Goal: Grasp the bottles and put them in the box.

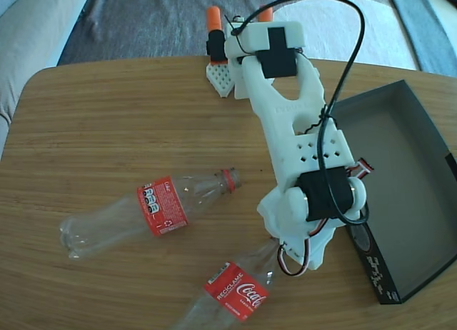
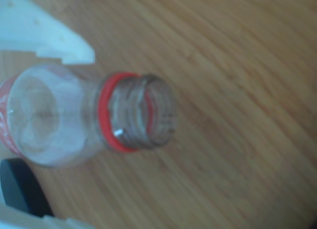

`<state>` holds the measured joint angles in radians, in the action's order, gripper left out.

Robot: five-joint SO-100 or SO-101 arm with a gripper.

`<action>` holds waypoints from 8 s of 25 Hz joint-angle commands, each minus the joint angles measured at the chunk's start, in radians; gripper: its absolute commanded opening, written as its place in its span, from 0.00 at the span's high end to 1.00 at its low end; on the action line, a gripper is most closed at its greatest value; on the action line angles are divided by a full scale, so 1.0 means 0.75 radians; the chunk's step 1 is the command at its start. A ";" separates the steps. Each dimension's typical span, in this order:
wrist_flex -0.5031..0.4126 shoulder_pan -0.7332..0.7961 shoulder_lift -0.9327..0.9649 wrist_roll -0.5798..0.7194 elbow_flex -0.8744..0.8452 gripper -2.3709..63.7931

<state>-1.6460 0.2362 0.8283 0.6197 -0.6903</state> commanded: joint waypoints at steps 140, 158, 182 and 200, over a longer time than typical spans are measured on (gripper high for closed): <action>0.305 1.186 1.379 -0.020 -1.430 0.97; 0.295 1.019 1.064 0.149 -1.160 0.97; 0.295 0.947 1.062 0.157 -1.217 0.95; 0.350 0.894 1.156 -0.039 -1.237 0.44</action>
<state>-1.3898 0.9097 1.6352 0.5983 -1.6276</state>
